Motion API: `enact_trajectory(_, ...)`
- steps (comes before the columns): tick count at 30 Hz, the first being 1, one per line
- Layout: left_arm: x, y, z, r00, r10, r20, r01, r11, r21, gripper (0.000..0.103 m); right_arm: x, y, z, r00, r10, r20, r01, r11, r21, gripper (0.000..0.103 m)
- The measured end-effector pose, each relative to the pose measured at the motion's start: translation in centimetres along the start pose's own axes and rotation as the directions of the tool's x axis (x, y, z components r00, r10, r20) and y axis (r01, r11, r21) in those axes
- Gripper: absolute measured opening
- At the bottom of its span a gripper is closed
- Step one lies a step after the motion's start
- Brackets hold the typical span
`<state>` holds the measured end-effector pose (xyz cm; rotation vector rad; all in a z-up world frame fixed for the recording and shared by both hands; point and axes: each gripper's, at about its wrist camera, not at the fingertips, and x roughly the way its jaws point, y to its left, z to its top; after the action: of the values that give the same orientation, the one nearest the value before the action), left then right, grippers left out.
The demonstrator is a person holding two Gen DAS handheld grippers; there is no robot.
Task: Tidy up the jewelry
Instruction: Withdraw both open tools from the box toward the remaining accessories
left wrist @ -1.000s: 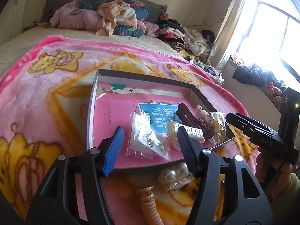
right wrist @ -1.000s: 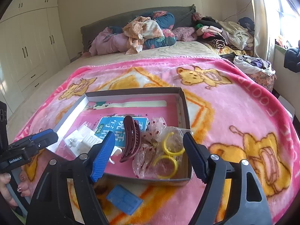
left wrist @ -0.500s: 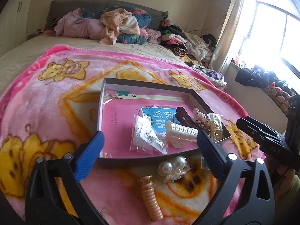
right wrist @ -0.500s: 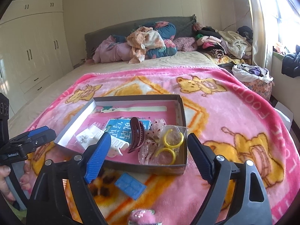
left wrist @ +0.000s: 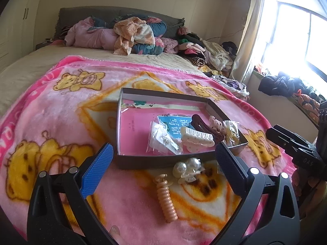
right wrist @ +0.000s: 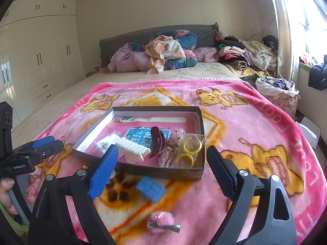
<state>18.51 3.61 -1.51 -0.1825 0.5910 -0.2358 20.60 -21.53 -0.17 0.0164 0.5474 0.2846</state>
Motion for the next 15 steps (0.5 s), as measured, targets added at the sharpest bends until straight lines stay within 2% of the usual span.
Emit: enact_trajectory(15, -1.5, -0.7, -1.7, 1.0, -0.001, -0.002, 0.001, 0.999, 0.034, 0.091, -2.1, 1.9, -1.9, 1.0, 0.027, -0.015, -0.028, 0.998, -0.051, 0.086)
